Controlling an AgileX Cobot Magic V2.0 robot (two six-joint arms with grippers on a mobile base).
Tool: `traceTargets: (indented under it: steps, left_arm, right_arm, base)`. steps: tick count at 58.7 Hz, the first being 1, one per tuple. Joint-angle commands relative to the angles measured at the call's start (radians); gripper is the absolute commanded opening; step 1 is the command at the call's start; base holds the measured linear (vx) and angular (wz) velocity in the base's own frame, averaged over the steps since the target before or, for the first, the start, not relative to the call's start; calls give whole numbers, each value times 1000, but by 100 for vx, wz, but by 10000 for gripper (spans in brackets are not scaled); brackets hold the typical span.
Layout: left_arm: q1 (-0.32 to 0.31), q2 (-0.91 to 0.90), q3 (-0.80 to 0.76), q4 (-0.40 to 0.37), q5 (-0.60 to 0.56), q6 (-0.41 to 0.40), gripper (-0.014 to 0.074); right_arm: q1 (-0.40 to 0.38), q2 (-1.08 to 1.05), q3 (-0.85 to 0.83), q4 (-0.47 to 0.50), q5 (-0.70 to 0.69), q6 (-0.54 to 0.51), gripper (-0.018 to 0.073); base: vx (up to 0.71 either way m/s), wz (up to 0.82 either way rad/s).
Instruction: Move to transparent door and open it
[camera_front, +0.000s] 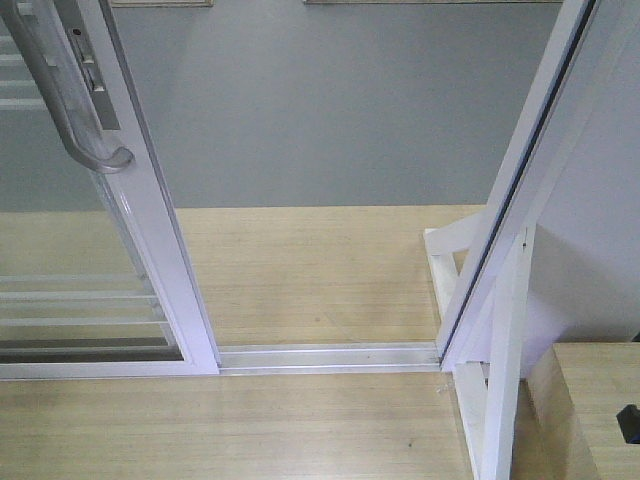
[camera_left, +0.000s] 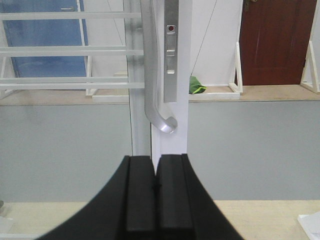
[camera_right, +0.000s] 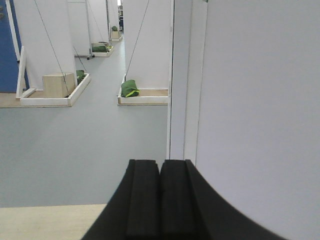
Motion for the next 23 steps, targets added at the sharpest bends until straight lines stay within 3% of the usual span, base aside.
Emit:
traceTargets:
  steps: [1, 23]
  left_arm:
    - [4, -15, 16, -8, -85, -3, -6]
    - [4, -15, 16, -8, -85, -3, -6]
  right_arm:
    - [-1, -16, 4, -1, -79, 0, -6]
    - [-1, -16, 4, -1, -79, 0, -6]
  base:
    - [0, 0]
    - [0, 0]
